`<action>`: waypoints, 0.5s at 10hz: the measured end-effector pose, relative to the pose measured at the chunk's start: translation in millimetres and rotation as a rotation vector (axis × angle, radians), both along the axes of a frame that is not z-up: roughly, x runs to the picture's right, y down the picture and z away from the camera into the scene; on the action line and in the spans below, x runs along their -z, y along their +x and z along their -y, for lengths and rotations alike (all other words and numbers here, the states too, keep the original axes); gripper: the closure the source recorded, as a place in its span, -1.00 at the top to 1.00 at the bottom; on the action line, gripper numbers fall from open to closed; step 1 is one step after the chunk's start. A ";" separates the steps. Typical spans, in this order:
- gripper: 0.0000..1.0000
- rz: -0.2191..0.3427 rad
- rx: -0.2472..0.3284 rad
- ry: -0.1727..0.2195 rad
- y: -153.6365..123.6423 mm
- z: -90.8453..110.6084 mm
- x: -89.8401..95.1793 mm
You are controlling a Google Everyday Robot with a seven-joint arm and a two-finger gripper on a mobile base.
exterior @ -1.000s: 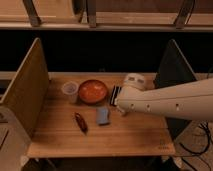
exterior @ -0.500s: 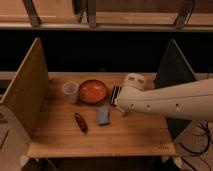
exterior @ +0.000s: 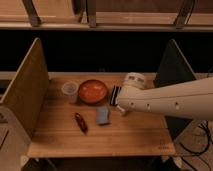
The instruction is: Stand the bottle upright
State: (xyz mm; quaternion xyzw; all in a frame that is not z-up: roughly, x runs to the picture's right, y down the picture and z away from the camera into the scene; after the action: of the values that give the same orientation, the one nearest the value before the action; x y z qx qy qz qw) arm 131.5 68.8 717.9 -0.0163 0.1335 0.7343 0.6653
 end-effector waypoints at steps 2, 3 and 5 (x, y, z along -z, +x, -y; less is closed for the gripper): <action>0.60 0.004 -0.005 0.001 -0.2 0.4 -0.9; 0.60 0.020 -0.026 0.006 -1.0 2.2 -3.4; 0.60 0.093 -0.100 0.031 -3.9 12.0 -15.6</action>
State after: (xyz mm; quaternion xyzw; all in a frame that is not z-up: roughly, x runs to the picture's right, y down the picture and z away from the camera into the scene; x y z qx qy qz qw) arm 127.6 56.8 733.5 -0.0469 0.0899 0.7670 0.6336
